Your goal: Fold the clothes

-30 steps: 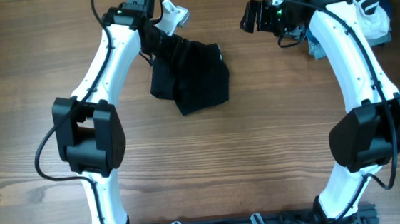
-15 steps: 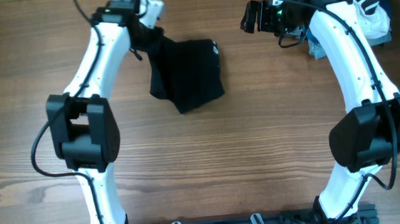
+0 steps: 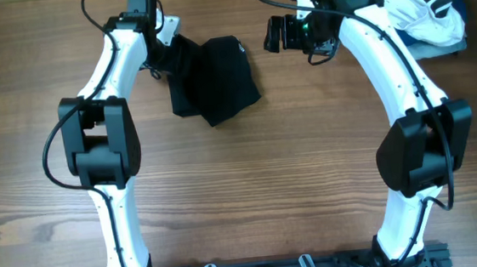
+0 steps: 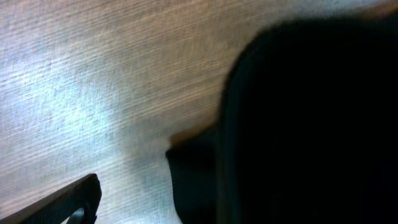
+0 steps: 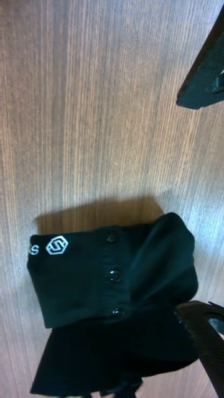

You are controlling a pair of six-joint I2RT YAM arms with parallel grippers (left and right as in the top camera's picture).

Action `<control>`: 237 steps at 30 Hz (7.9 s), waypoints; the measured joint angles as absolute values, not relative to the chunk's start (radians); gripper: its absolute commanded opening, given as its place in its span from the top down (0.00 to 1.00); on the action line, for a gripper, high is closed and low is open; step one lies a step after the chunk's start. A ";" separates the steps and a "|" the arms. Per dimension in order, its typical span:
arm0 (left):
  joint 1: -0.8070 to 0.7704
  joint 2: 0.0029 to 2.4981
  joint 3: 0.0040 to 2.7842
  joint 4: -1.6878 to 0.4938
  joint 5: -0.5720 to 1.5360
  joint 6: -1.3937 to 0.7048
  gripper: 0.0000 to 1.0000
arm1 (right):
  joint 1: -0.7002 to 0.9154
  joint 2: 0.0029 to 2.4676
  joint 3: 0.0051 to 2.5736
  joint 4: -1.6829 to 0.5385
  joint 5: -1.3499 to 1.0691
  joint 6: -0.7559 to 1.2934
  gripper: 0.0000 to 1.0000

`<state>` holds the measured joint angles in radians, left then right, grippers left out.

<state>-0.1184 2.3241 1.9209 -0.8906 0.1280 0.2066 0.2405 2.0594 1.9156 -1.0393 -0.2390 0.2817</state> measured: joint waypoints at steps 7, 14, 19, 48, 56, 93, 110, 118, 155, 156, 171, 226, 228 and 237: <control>-0.071 2.159 1.922 -1.140 0.165 0.072 0.00 | 0.239 2.059 1.916 -1.034 -0.239 0.261 0.00; -0.089 2.121 1.869 -1.223 0.208 0.035 0.04 | 0.239 2.059 1.916 -1.034 -0.239 0.255 0.00; -0.090 2.122 1.744 -1.089 0.211 -0.041 0.19 | 0.239 2.059 1.916 -1.035 -0.240 0.256 0.00; 0.026 2.140 1.517 -0.843 0.177 -0.135 0.46 | 0.239 2.059 1.916 -1.029 -0.256 0.255 0.00; 0.054 2.136 1.519 -0.852 0.104 -0.170 0.32 | 0.239 2.059 1.916 -1.041 -0.317 0.186 0.00; 0.176 1.618 1.520 -0.939 0.181 -0.189 0.00 | 0.325 2.355 1.916 -0.925 -0.297 0.049 0.19; 0.389 1.618 1.520 -0.828 0.075 -0.295 0.00 | 0.459 2.168 1.989 -0.837 -0.306 0.022 0.10; 0.487 1.618 1.520 -0.853 0.071 -0.314 0.00 | 0.637 2.222 1.990 -0.702 -0.294 0.030 0.09; 0.501 1.618 1.520 -0.882 0.064 -0.313 0.00 | 0.573 2.161 2.069 -0.844 -0.200 0.145 0.01; 0.501 1.618 1.520 -0.882 0.064 -0.312 0.00 | 0.607 2.185 2.069 -0.823 -0.153 0.181 0.00; 0.514 1.618 1.520 -0.917 0.064 -0.312 0.00 | 0.648 2.420 2.063 -0.787 0.316 0.482 0.16; 0.514 1.660 1.520 -0.916 0.064 -0.313 0.00 | -0.250 2.009 2.402 -0.926 0.134 -0.029 0.95; 0.514 1.684 1.520 -0.915 0.064 -0.312 0.00 | -0.312 2.009 2.402 -0.939 0.135 -0.036 0.96; 0.514 1.719 1.520 -0.882 0.064 -0.312 0.00 | -0.356 2.067 2.402 -1.024 0.124 -0.125 0.96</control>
